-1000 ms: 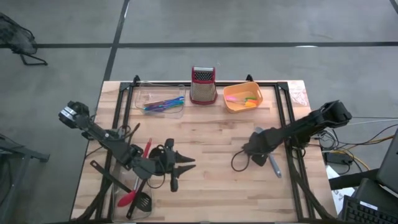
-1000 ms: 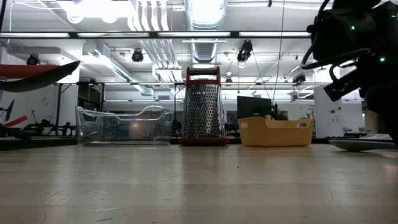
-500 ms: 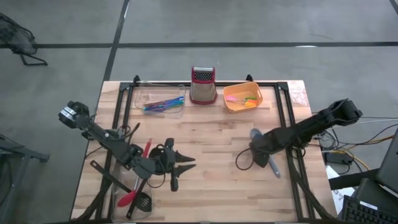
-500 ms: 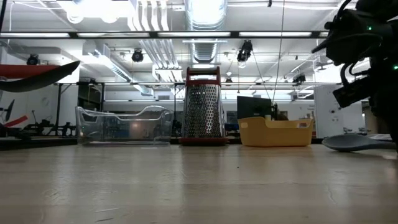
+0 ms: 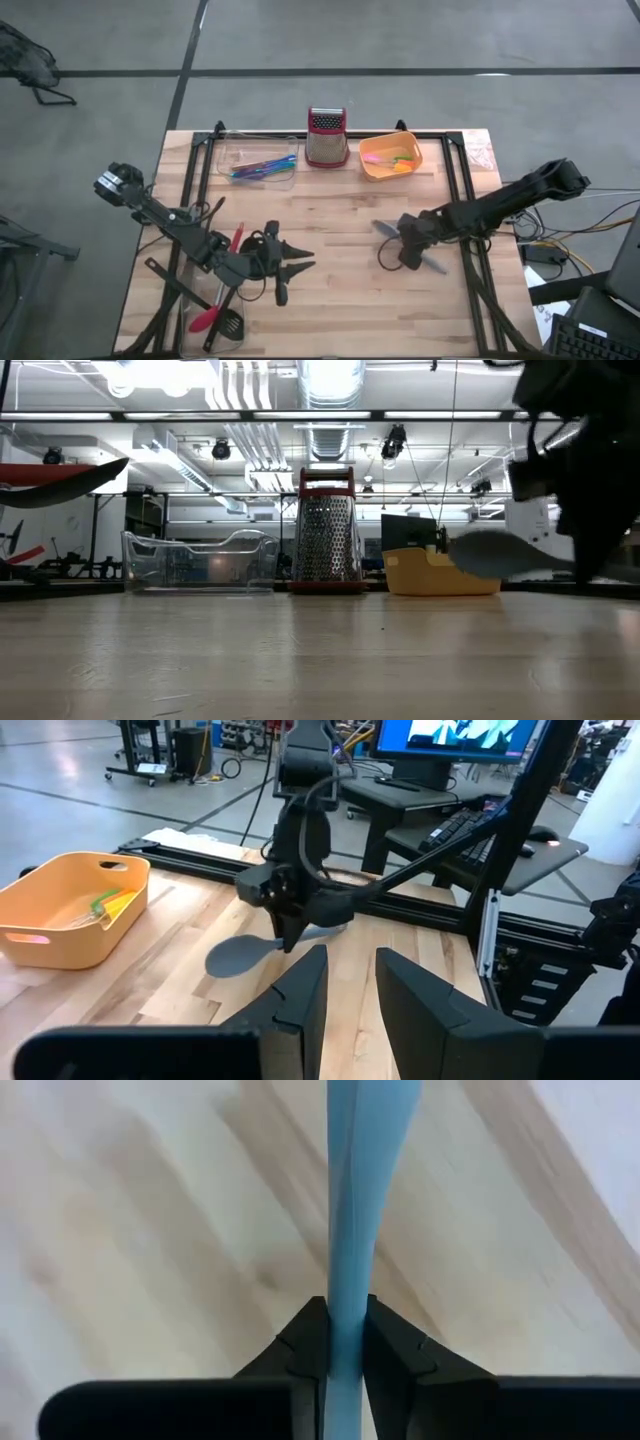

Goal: Pick & Place Kitchen Items
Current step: Put the gray serving spoon into the bottom transparent bin

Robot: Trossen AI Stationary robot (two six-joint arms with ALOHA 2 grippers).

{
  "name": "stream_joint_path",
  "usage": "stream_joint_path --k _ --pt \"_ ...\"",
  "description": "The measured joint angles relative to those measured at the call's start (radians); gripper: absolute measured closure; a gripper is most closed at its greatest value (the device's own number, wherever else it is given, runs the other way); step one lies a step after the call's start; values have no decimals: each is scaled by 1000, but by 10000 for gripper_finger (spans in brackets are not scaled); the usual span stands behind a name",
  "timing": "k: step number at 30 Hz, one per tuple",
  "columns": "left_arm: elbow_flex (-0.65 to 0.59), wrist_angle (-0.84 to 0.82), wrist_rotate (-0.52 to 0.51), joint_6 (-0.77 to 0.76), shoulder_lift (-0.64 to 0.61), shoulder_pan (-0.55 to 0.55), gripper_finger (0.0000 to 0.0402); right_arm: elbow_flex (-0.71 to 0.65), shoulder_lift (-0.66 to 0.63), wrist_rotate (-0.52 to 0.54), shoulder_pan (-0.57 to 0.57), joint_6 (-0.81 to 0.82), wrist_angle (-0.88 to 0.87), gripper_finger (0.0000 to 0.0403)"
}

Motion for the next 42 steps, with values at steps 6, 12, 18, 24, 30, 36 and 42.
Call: stream_joint_path --k 6,12,18,24,30,36,42 --pt "0 0 -10 -4 0 0 307 82 -8 15 0 -111 137 367" --pt "-13 0 -58 17 -1 0 307 151 -10 87 9 -276 372 366" --pt "-40 23 -125 12 -1 8 307 196 -10 196 33 -496 532 367" --pt "-47 33 9 -62 0 100 307 224 24 217 30 -630 641 367" --pt "-48 52 107 -48 27 168 290 239 64 215 31 -657 681 365" --pt "-47 109 110 11 27 177 210 245 96 212 31 -668 764 366" --pt "-46 139 113 10 38 192 174 279 131 211 31 -690 831 367"
